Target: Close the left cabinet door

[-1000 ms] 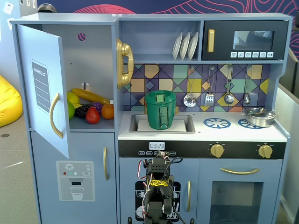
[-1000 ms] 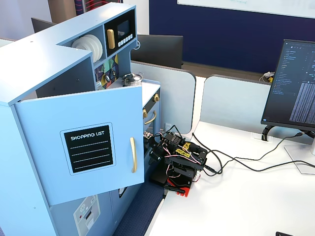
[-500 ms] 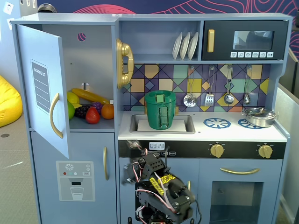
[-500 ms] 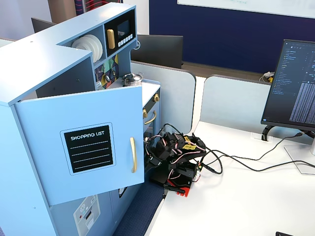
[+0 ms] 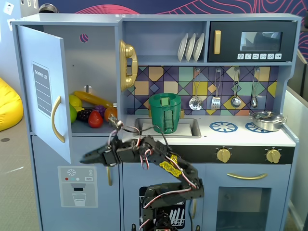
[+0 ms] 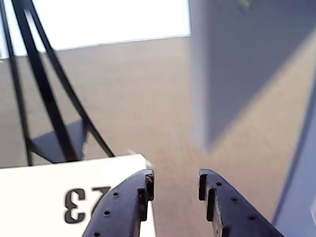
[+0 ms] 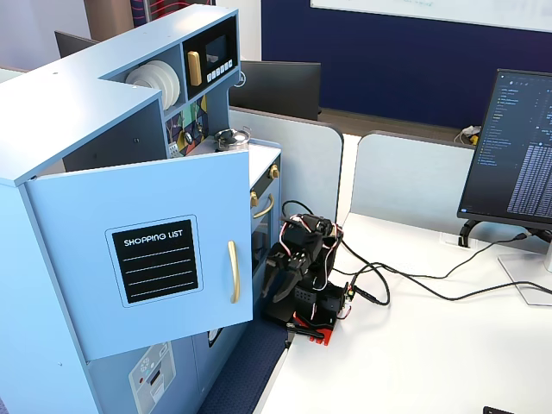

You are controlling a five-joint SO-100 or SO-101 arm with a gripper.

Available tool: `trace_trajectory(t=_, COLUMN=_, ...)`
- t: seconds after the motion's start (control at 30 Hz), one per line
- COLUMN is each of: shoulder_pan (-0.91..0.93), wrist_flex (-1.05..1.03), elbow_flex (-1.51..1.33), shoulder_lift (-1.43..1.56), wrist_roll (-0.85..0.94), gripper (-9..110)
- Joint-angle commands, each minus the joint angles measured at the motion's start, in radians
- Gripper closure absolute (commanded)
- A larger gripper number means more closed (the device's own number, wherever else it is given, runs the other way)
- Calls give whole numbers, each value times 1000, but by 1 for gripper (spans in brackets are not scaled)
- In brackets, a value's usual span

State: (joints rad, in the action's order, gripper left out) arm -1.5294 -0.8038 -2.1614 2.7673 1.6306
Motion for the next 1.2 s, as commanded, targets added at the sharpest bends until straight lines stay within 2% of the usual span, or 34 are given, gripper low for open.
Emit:
trace_trajectory(t=0.0, shoulder_pan=-91, wrist_flex=54, elbow_flex=216, shoulder_lift=-158, wrist_roll=51, gripper=102)
trace_trajectory(t=0.43, shoulder_pan=-109, wrist_flex=46, elbow_flex=591, shoulder_lift=-488, wrist_roll=135, gripper=102)
trace_trajectory(t=0.87, shoulder_pan=43, wrist_flex=46, elbow_flex=597, shoulder_lift=-506, wrist_roll=152, gripper=102)
trace_trajectory(t=1.17, shoulder_pan=31, wrist_flex=52, elbow_flex=609, shoulder_lift=-514, wrist_roll=184, gripper=102)
